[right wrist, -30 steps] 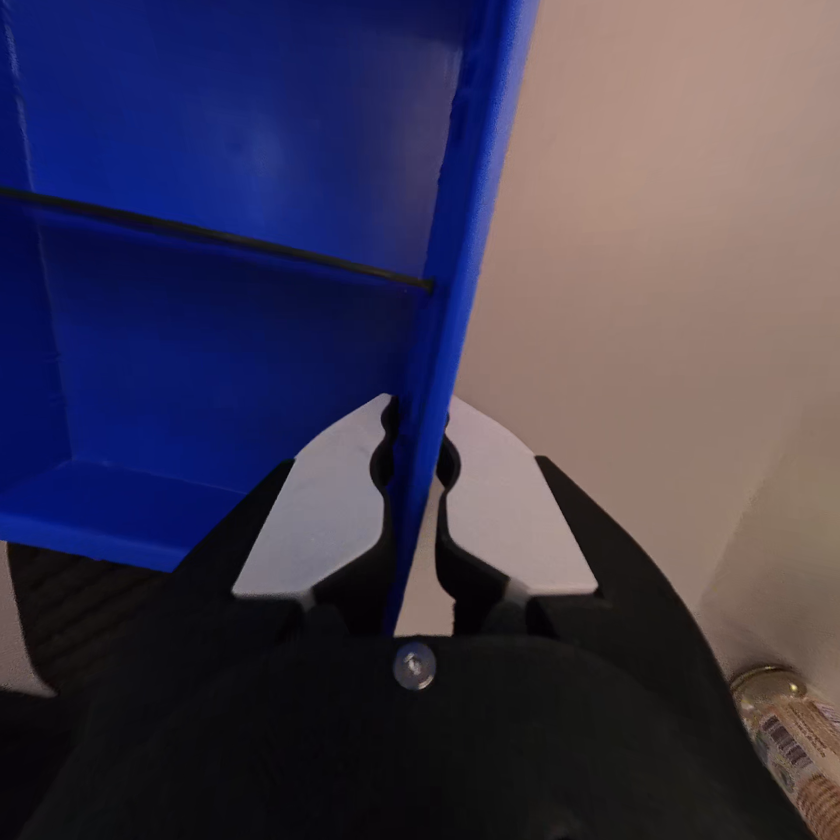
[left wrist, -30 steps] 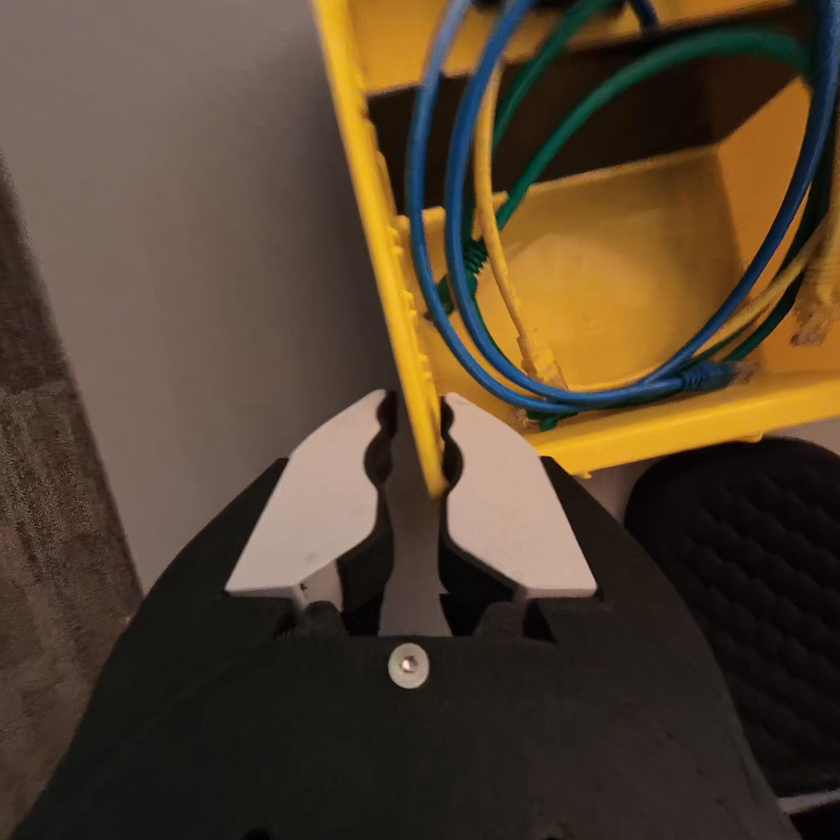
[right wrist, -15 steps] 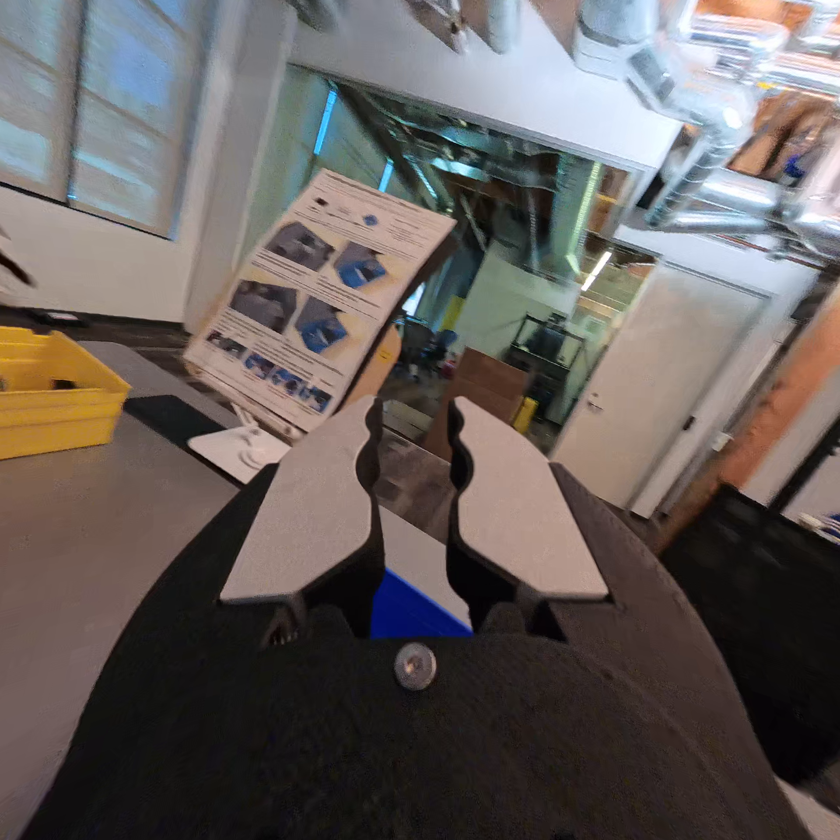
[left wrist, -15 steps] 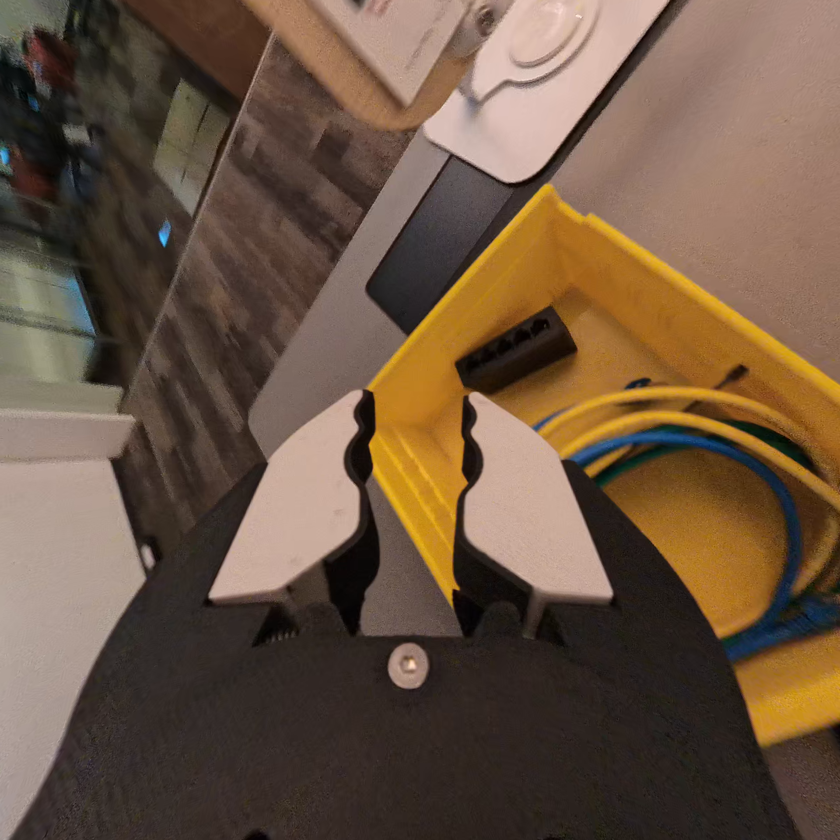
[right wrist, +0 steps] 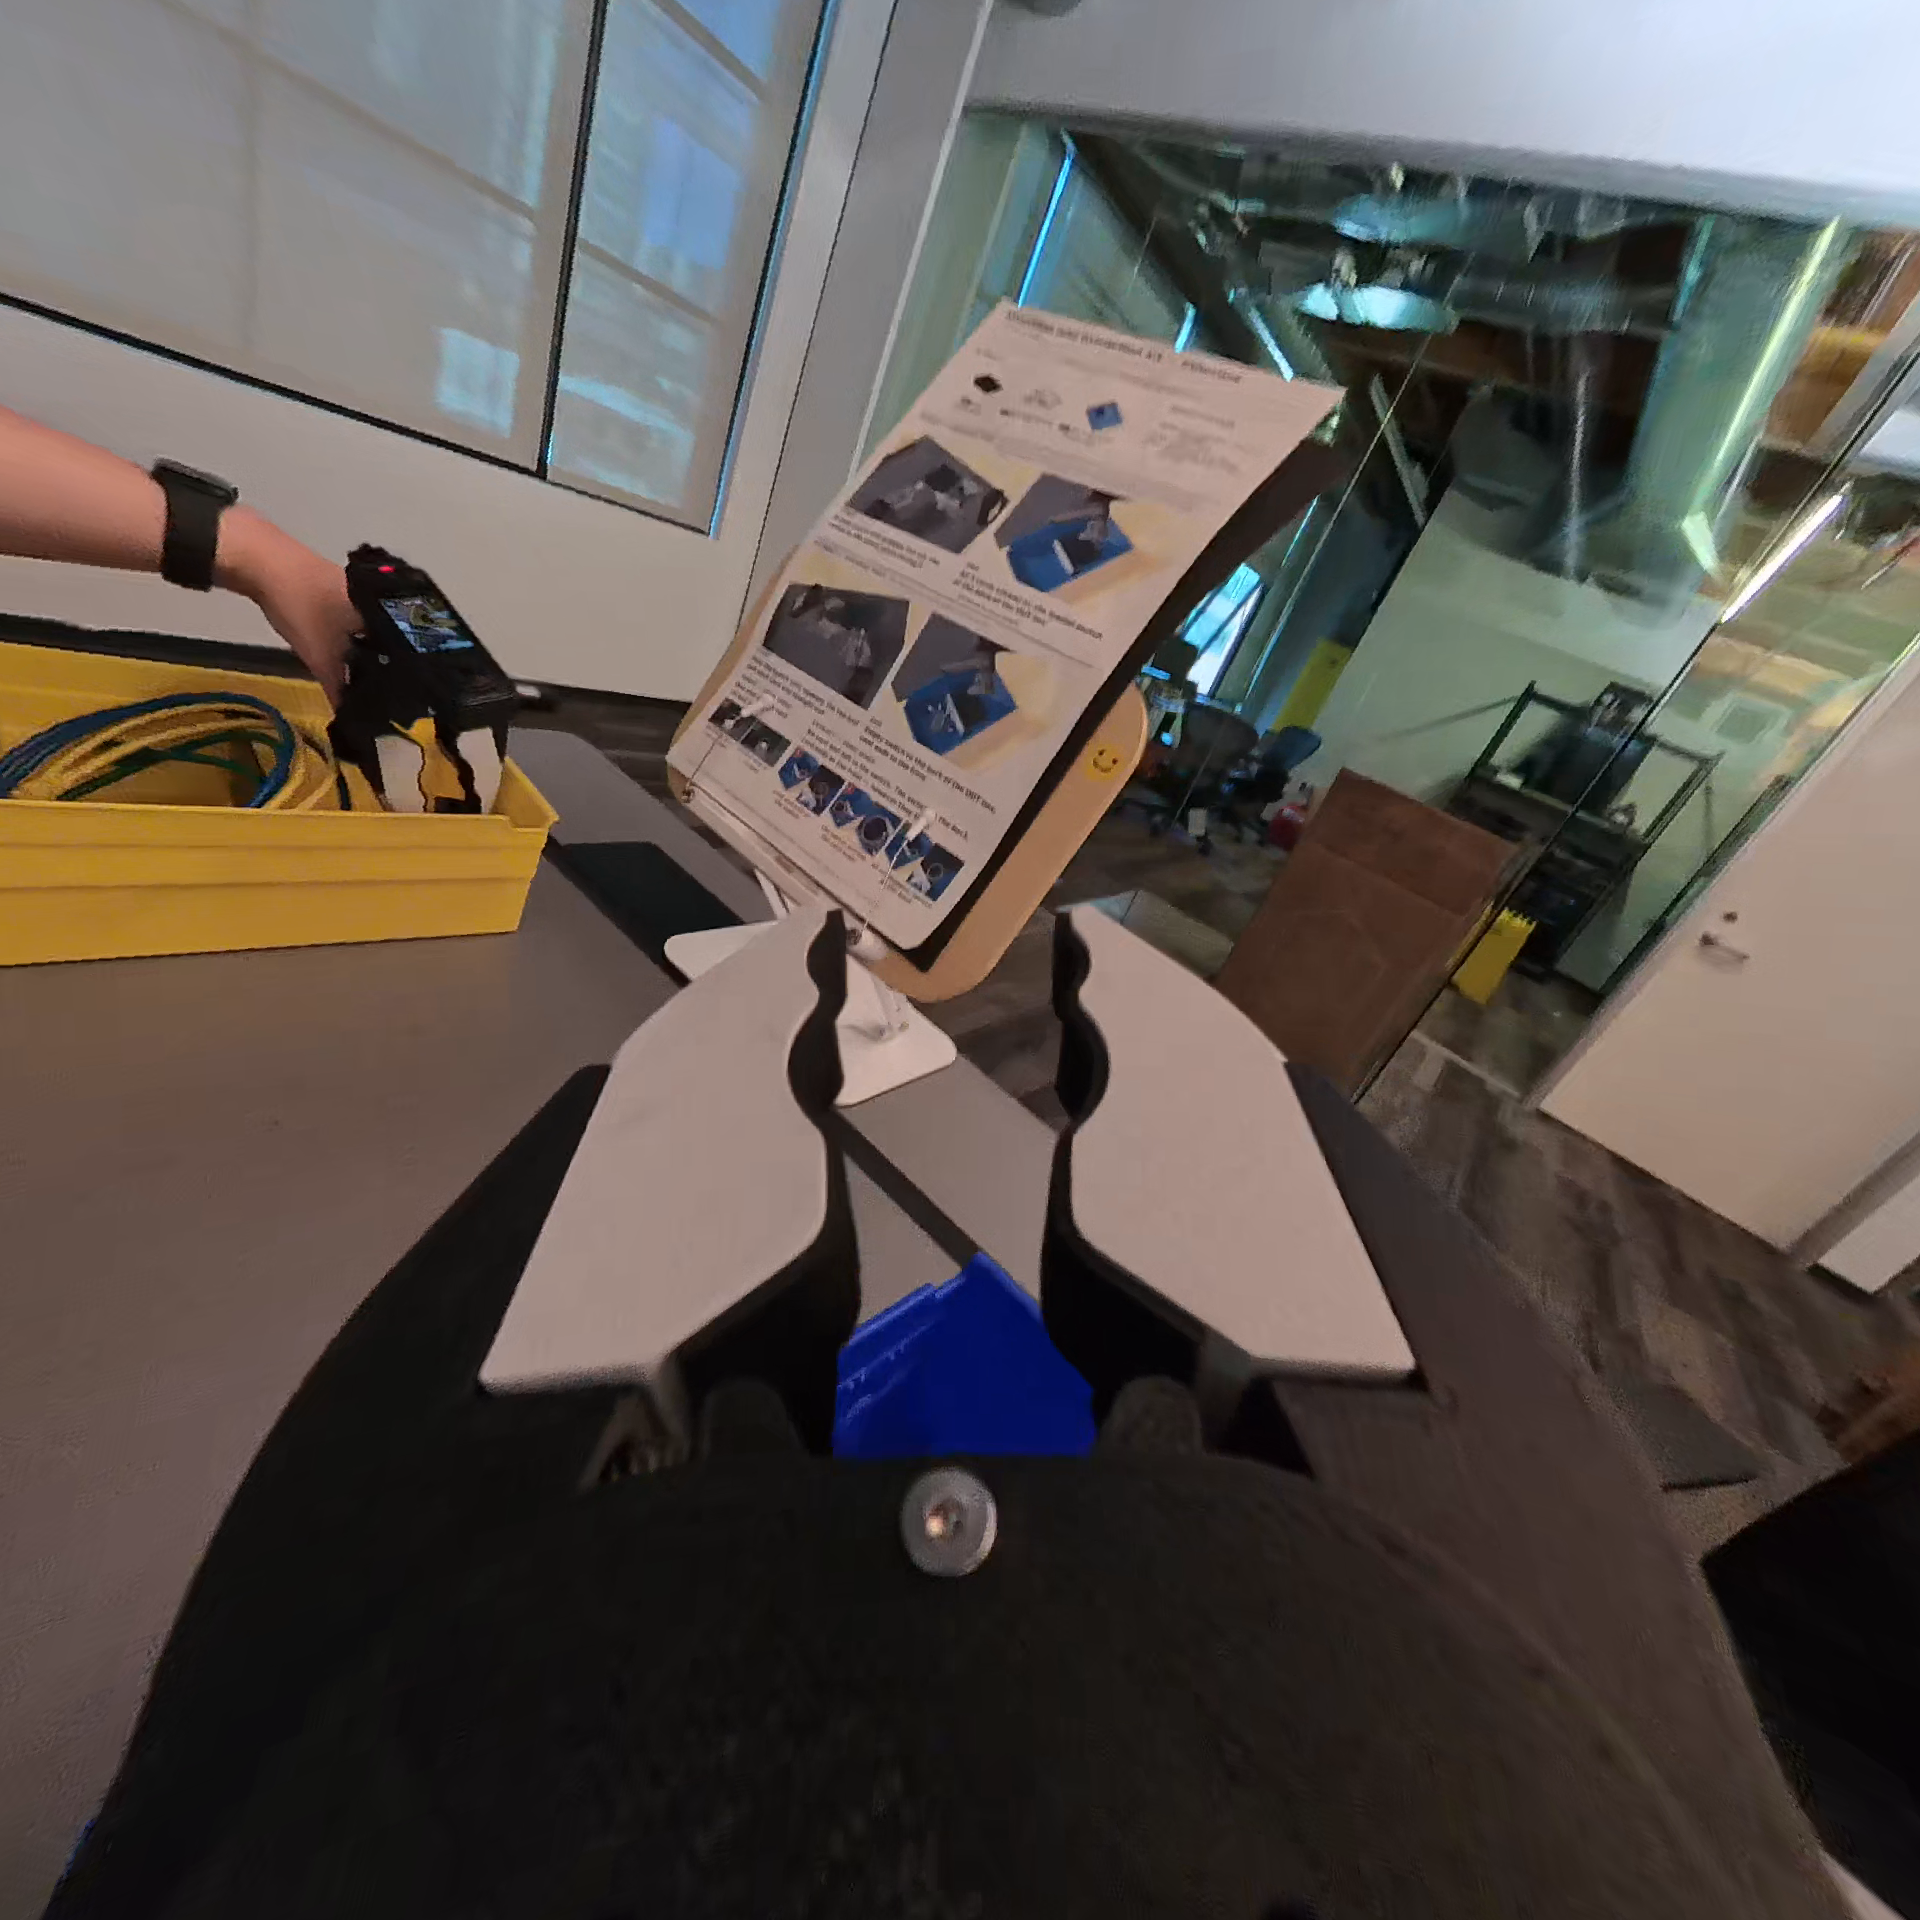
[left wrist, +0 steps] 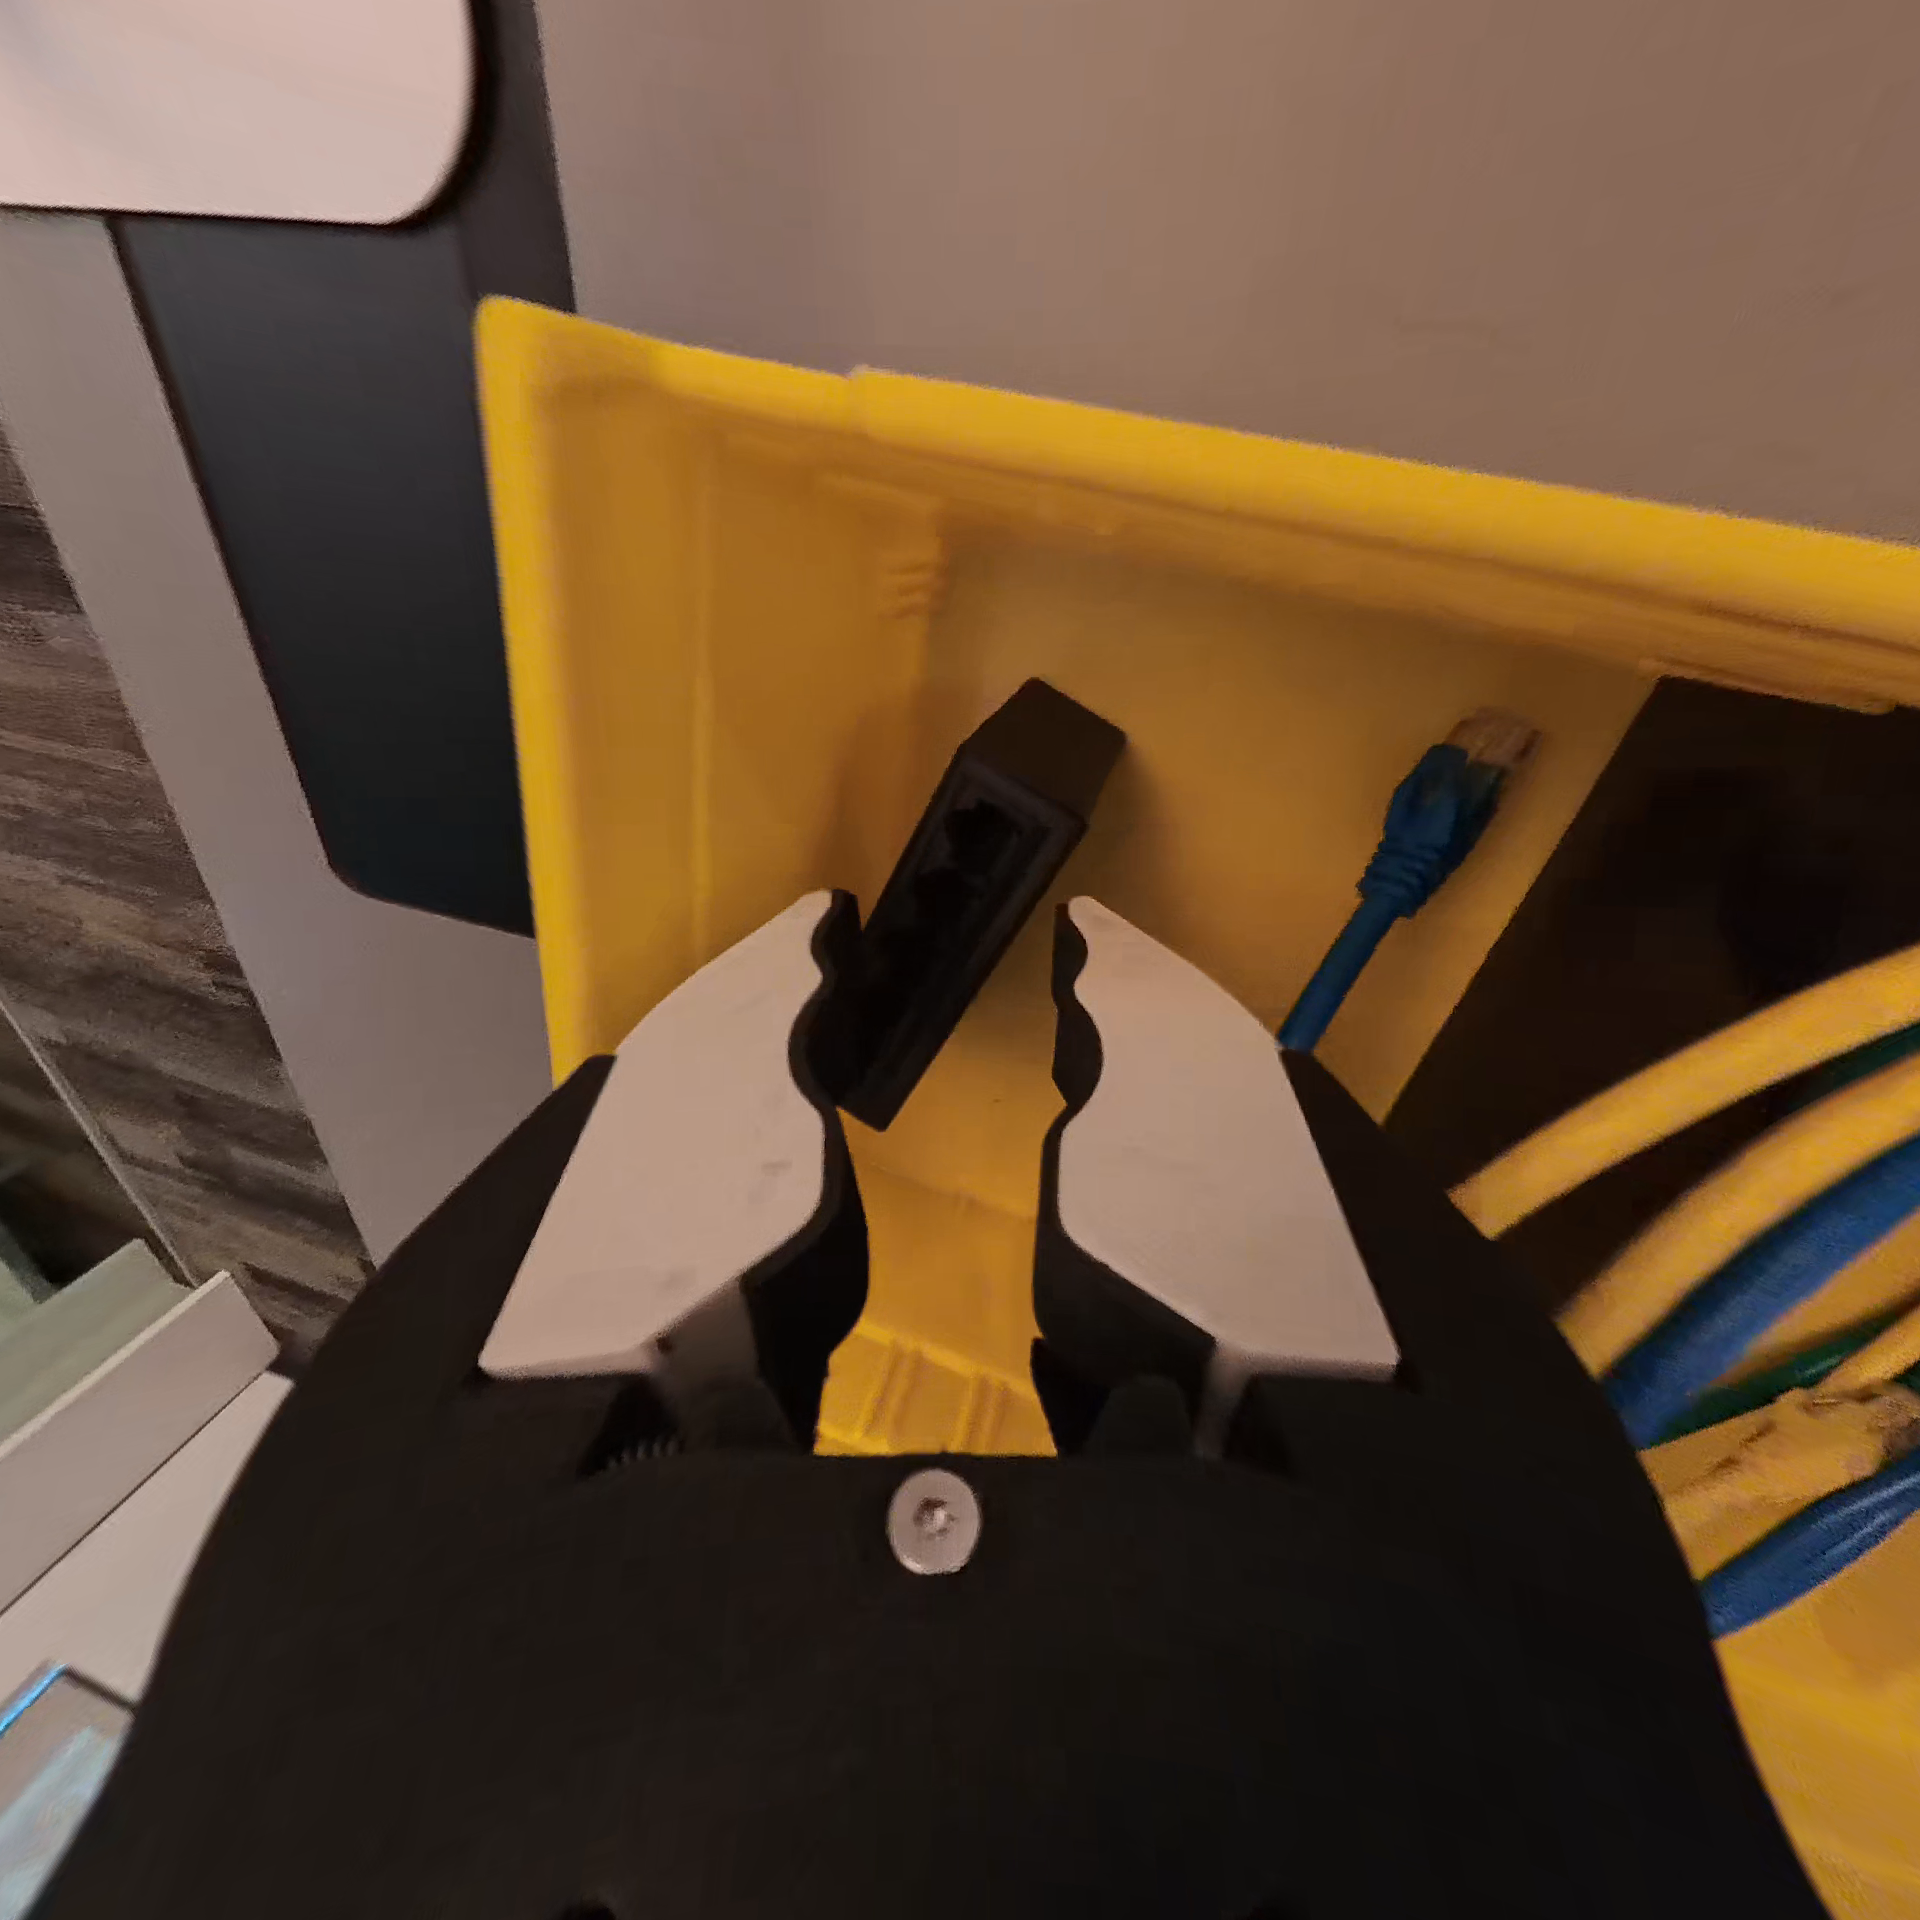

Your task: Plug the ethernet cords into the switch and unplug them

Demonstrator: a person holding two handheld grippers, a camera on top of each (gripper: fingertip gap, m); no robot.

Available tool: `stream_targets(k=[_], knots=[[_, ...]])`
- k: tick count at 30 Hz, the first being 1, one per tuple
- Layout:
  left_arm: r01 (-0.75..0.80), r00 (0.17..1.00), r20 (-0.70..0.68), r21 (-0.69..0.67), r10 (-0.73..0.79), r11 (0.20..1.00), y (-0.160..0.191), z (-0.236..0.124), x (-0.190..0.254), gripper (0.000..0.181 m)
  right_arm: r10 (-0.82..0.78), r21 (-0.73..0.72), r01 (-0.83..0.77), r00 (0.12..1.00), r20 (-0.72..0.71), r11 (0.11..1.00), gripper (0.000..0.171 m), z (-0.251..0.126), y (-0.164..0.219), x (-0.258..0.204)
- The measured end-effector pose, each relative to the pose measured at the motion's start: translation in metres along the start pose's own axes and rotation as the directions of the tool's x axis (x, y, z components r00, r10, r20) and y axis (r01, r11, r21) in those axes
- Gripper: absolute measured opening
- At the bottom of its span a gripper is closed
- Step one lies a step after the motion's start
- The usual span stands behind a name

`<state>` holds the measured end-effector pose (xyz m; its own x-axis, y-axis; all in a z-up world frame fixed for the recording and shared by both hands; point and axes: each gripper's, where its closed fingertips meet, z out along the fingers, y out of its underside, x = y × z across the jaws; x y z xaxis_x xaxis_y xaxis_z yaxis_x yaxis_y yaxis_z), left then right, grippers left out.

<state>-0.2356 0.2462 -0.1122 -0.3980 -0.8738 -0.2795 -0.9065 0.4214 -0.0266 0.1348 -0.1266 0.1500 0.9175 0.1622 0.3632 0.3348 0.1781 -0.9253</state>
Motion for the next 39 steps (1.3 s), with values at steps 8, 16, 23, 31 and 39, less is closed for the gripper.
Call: stream_targets(k=[8, 16, 23, 31, 39], knots=[[-0.084, 0.995, 0.042, -0.044, 0.086, 0.995, 0.007, 0.017, -0.004, 0.035, -0.027, -0.083, 0.033, 0.997, 0.073, 0.996, 0.039, 0.002, 0.017, -0.010], [-0.070, 0.986, 0.145, -0.102, 0.085, 0.992, 0.016, -0.008, -0.010, 0.029, -0.035, -0.095, 0.041, 0.997, 0.064, 0.995, 0.039, -0.002, 0.021, -0.009], [-0.055, 0.924, 0.380, 0.018, 0.044, 0.998, -0.028, -0.125, -0.026, 0.029, -0.036, -0.082, 0.039, 0.999, 0.039, 0.996, 0.038, -0.009, 0.020, -0.002], [-0.083, 0.976, 0.209, 0.075, 0.066, 0.994, -0.170, -0.124, 0.064, 0.029, -0.026, -0.098, 0.036, 0.995, 0.096, 0.994, 0.038, -0.002, 0.022, -0.016], [-0.019, 1.000, -0.006, -0.200, 0.019, 0.980, -0.179, -0.016, 0.087, 0.028, 0.014, -0.087, -0.002, 0.991, 0.132, 0.996, 0.038, -0.002, 0.030, -0.015]])
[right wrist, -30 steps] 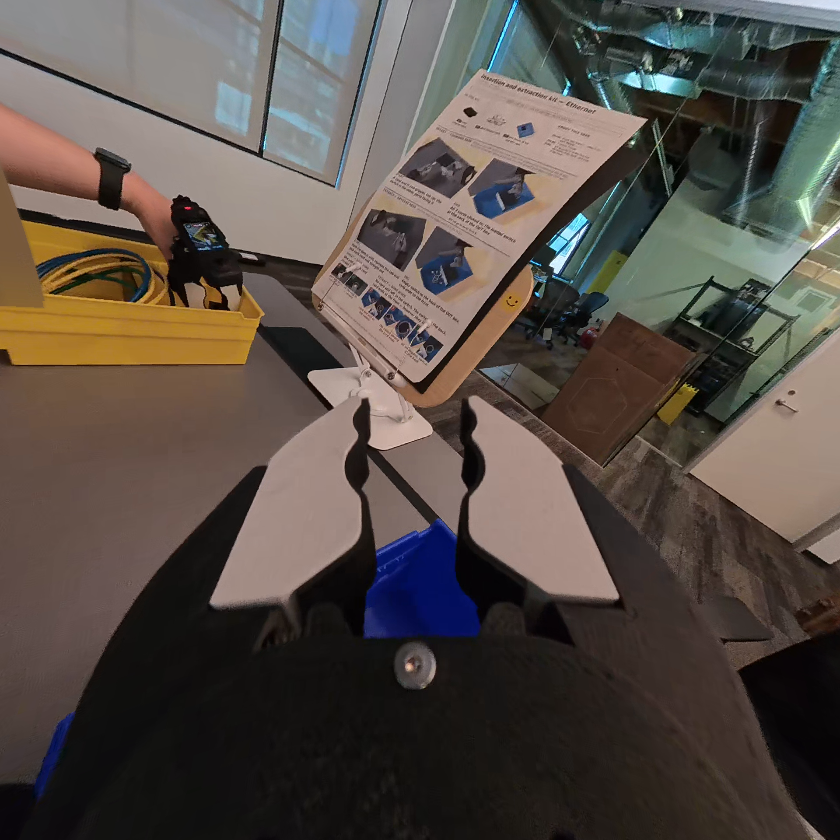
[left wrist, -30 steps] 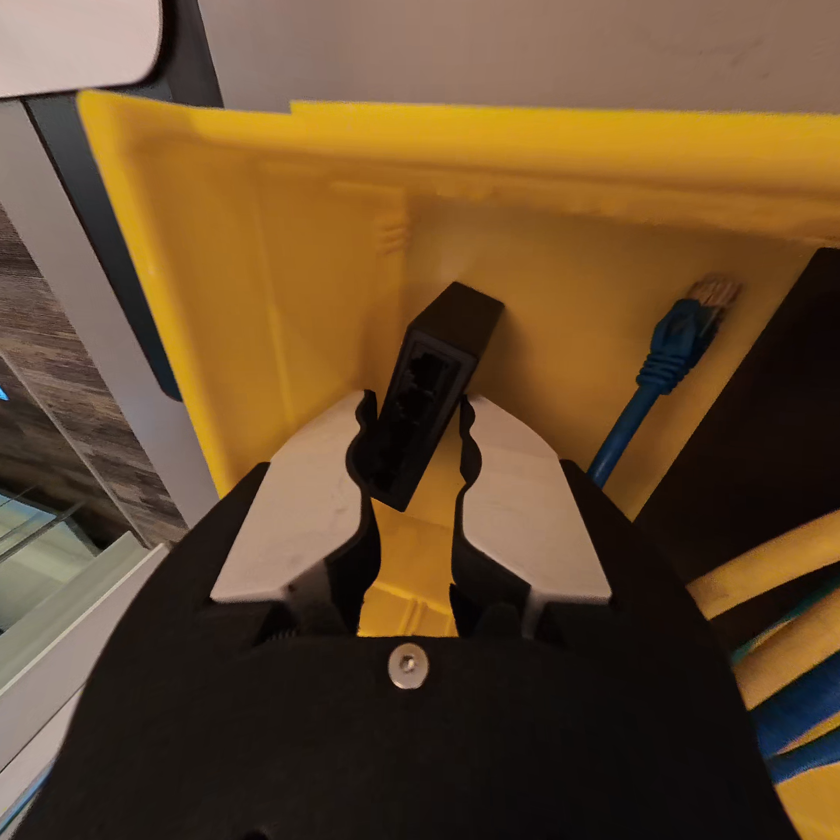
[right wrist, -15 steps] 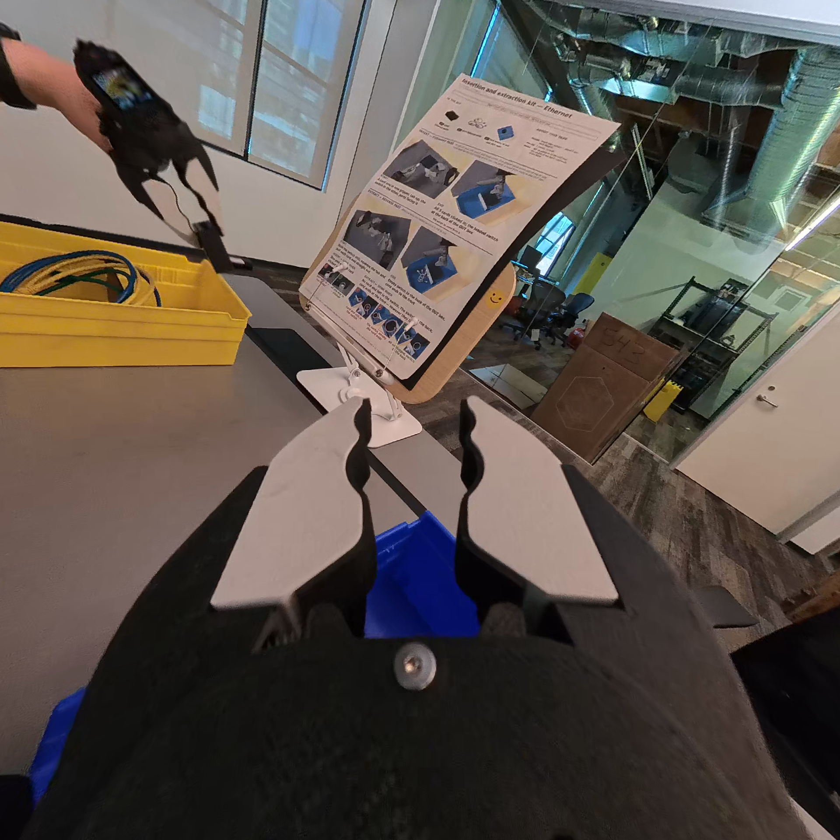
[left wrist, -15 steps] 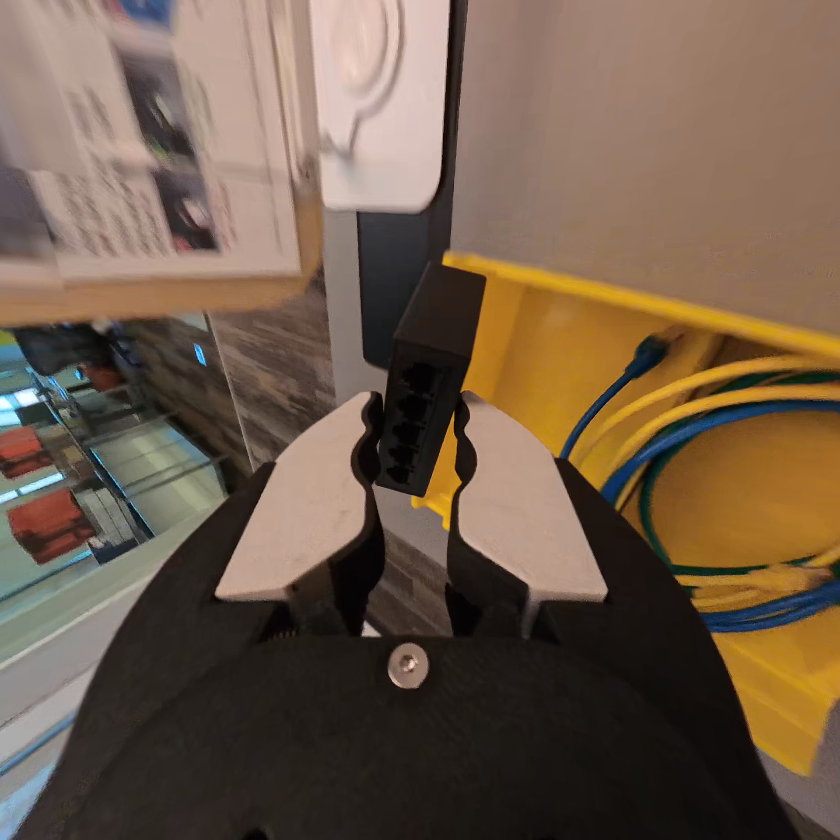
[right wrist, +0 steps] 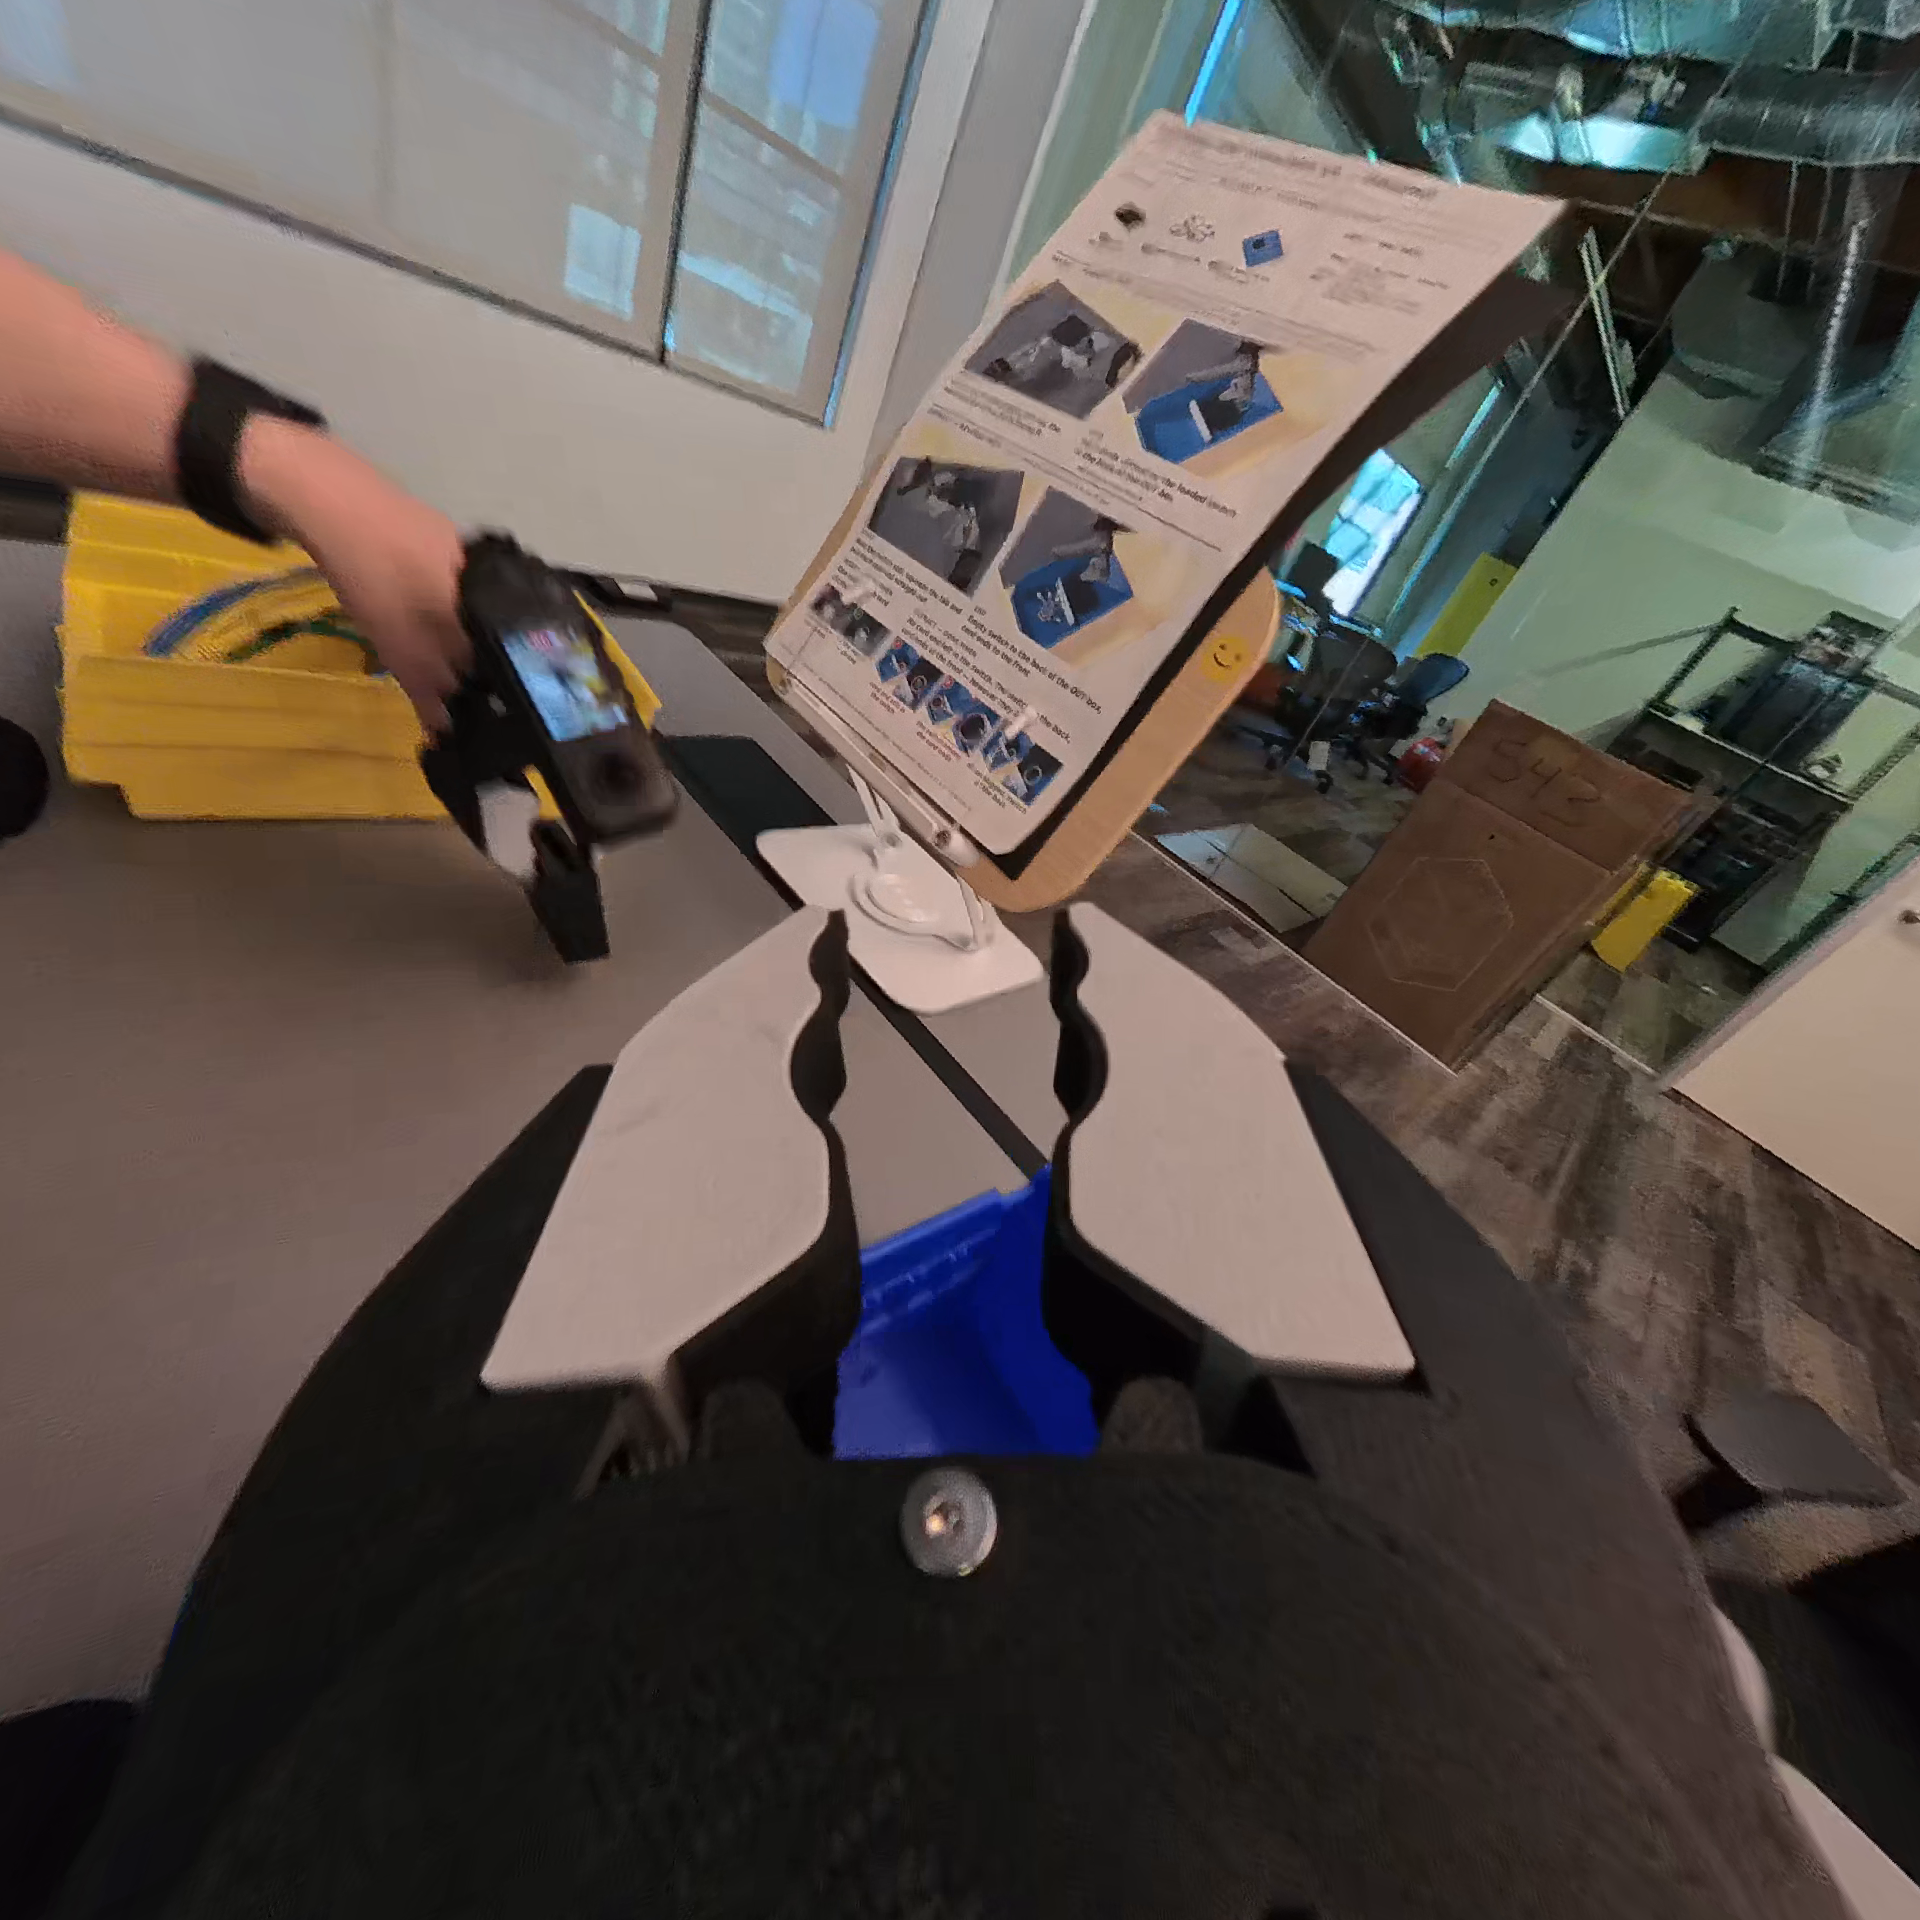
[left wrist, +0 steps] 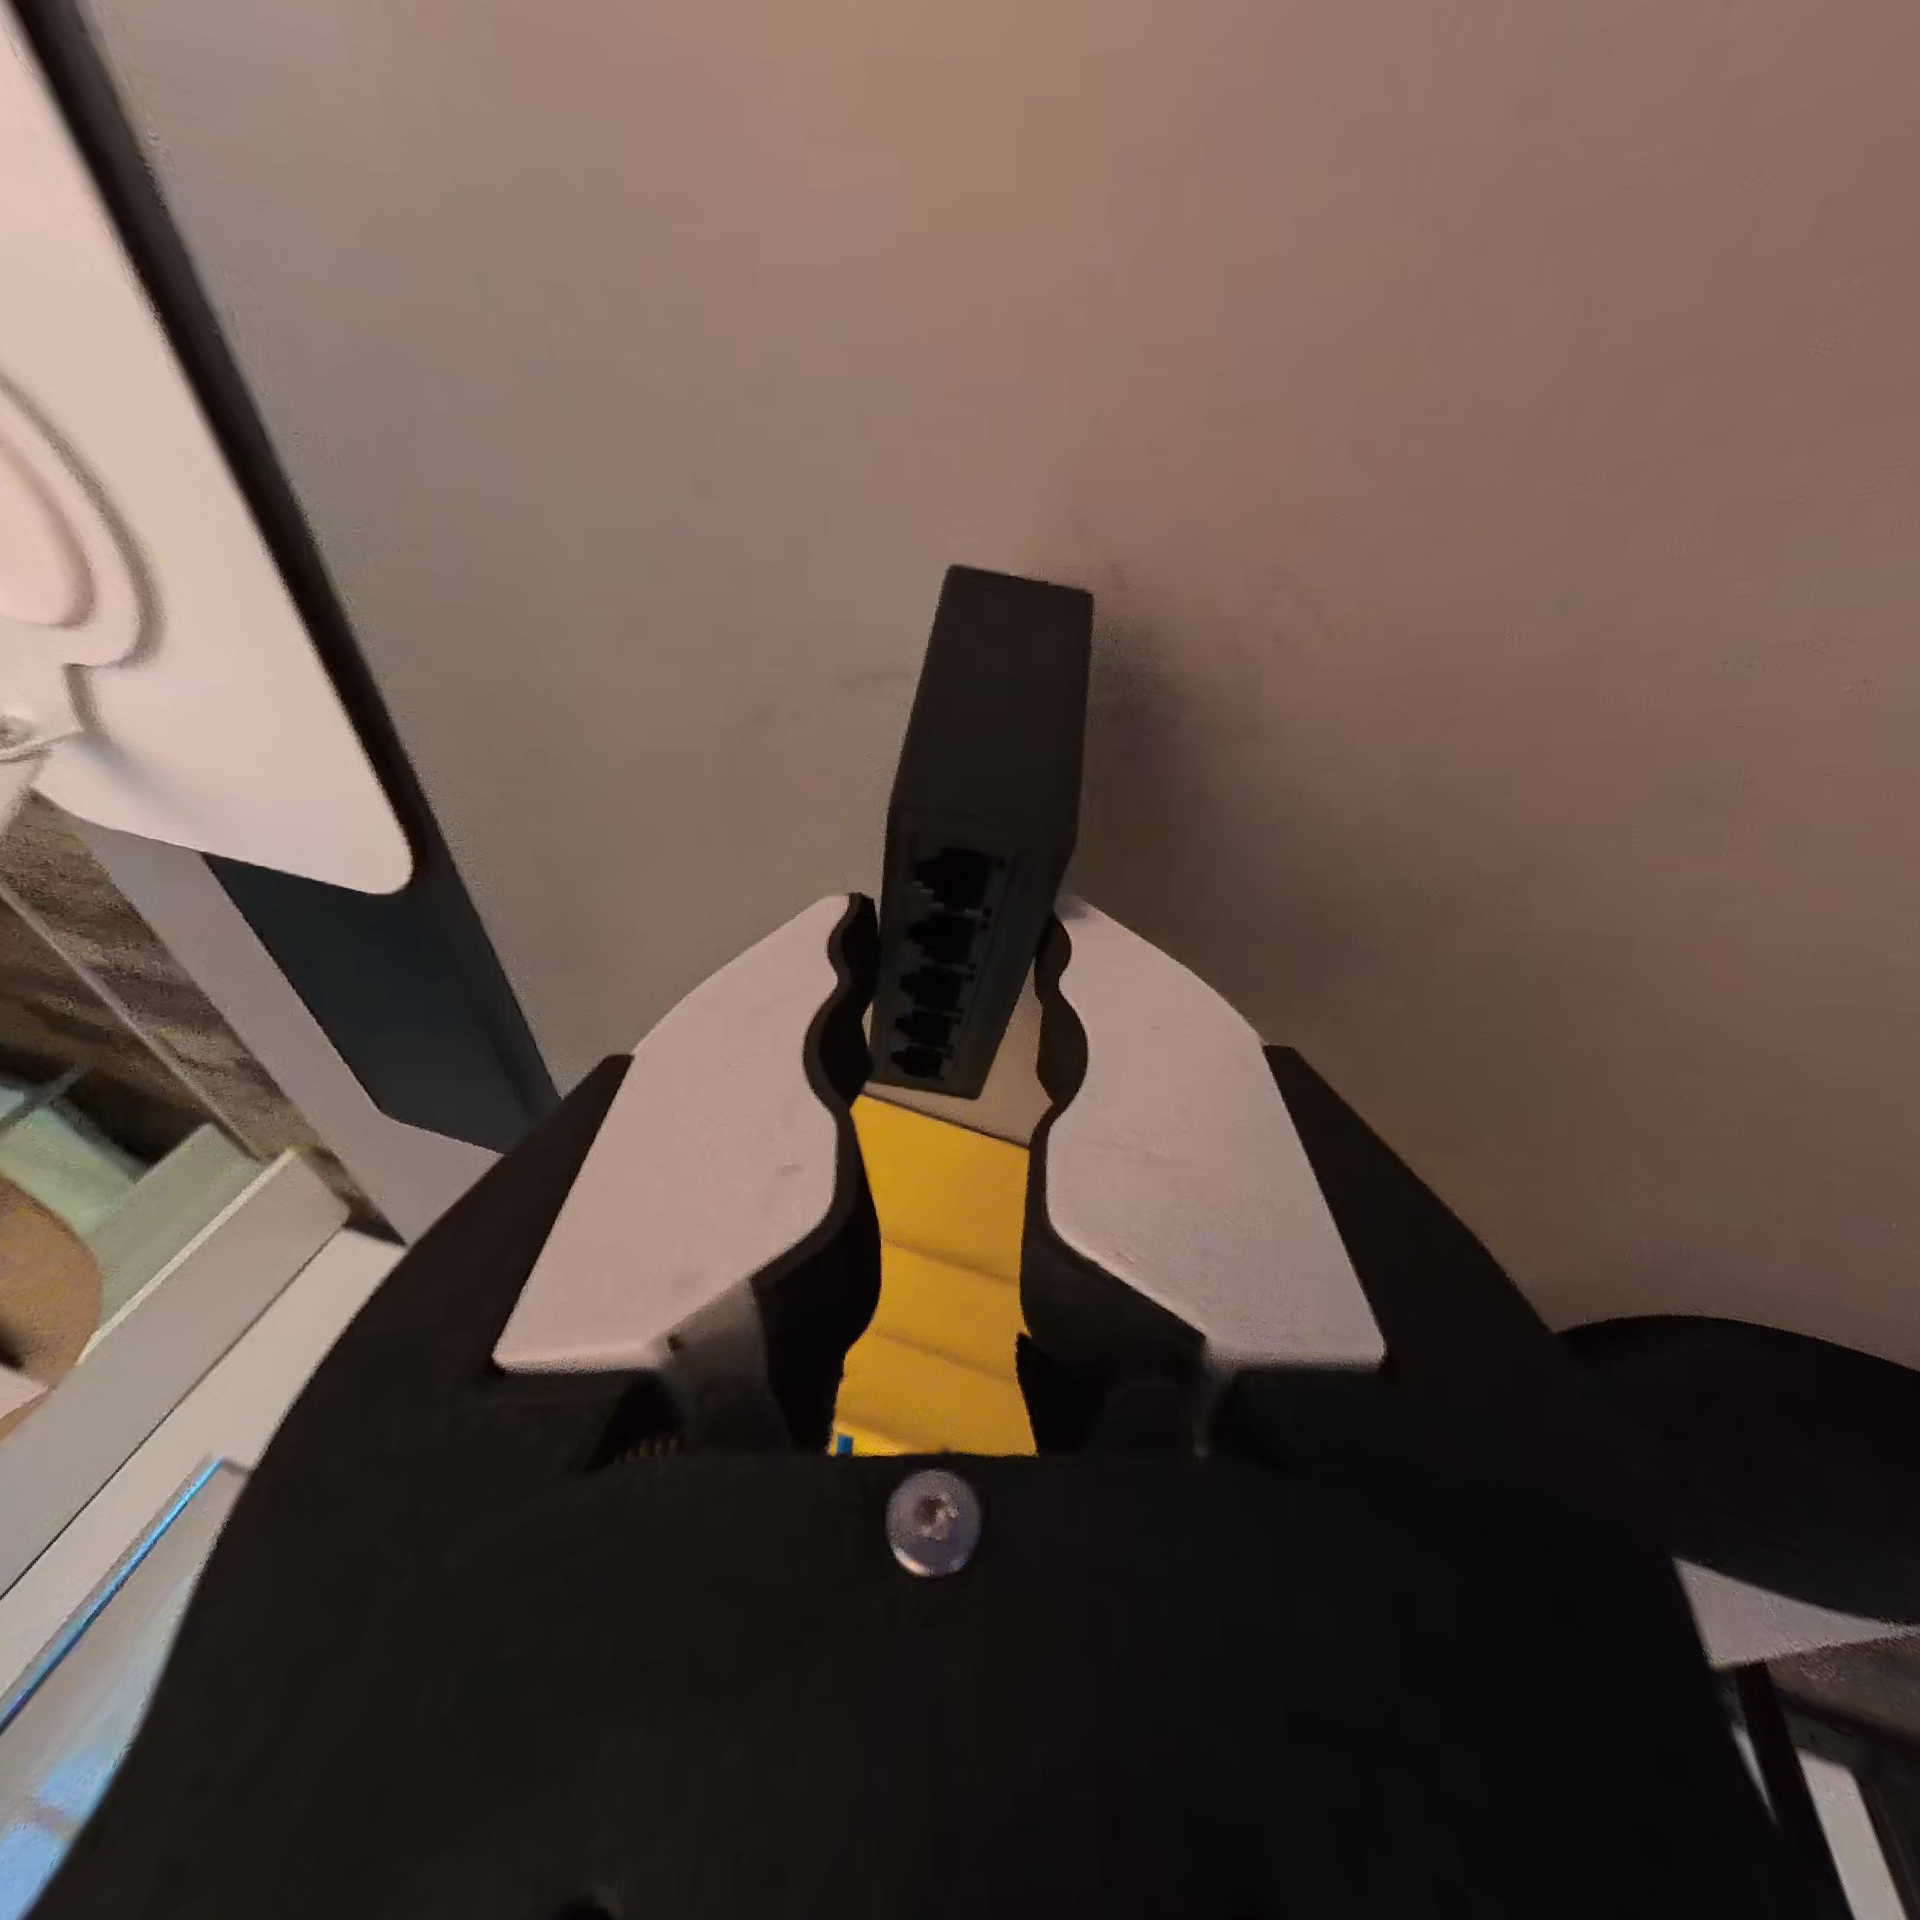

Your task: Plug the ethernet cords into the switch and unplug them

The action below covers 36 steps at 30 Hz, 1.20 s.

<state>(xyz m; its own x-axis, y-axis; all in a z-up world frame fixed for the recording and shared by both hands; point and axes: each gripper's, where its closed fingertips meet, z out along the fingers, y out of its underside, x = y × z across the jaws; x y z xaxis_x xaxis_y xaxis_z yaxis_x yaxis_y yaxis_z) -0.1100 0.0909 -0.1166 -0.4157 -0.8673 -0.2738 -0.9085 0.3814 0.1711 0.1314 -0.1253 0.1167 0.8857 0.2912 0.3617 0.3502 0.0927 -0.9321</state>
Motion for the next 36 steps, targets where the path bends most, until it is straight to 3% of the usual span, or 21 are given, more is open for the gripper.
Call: stream_targets(k=[4, 8, 10, 13, 15, 17, 20, 23, 26, 31, 36], knots=[[0.023, 1.000, 0.005, -0.059, -0.023, 0.998, 0.004, 0.017, -0.006, 0.028, 0.063, 0.109, -0.066, 0.997, 0.034, 0.992, 0.038, -0.009, -0.014, 0.003], [0.052, 0.998, -0.029, -0.041, -0.054, 0.998, 0.002, 0.018, -0.006, 0.029, 0.071, 0.121, -0.077, 0.996, 0.053, 0.990, 0.038, -0.012, -0.012, 0.003], [0.081, 0.995, -0.052, -0.008, -0.082, 0.997, -0.001, 0.016, -0.005, 0.044, 0.080, 0.124, -0.087, 0.995, 0.059, 0.988, 0.038, -0.013, -0.011, 0.003], [0.159, 0.986, -0.068, 0.073, -0.154, 0.985, 0.000, -0.006, -0.012, 0.056, 0.087, 0.135, -0.094, 0.995, 0.057, 0.986, 0.038, -0.017, -0.012, 0.005], [0.219, 0.976, -0.042, 0.173, -0.215, 0.960, 0.010, -0.034, -0.026, 0.052, 0.093, 0.143, -0.100, 0.994, 0.051, 0.985, 0.038, -0.020, -0.013, 0.007], [0.306, 0.949, -0.013, 0.278, -0.316, 0.910, 0.035, -0.064, -0.045, 0.051, 0.096, 0.151, -0.102, 0.994, 0.046, 0.983, 0.038, -0.024, -0.014, 0.008], [0.445, 0.870, 0.067, 0.319, -0.488, 0.837, 0.110, -0.089, -0.067, 0.049, 0.092, 0.150, -0.096, 0.995, 0.032, 0.984, 0.038, -0.027, -0.013, 0.011], [0.546, 0.798, 0.102, 0.297, -0.594, 0.784, 0.187, -0.079, -0.057, 0.042, 0.097, 0.154, -0.099, 0.995, 0.020, 0.983, 0.038, -0.029, -0.013, 0.014], [0.635, 0.737, 0.082, 0.258, -0.671, 0.729, 0.242, -0.049, -0.035, 0.037, 0.112, 0.166, -0.114, 0.993, 0.023, 0.980, 0.038, -0.029, -0.014, 0.016], [0.726, 0.666, 0.003, 0.228, -0.746, 0.649, 0.278, -0.003, -0.009, 0.035, 0.095, 0.152, -0.098, 0.995, 0.025, 0.984, 0.038, -0.025, -0.014, 0.012], [0.701, 0.655, 0.041, 0.340, -0.755, 0.627, 0.275, -0.006, -0.013, 0.012, 0.085, 0.126, -0.088, 0.996, 0.028, 0.988, 0.038, -0.021, -0.011, 0.010]])
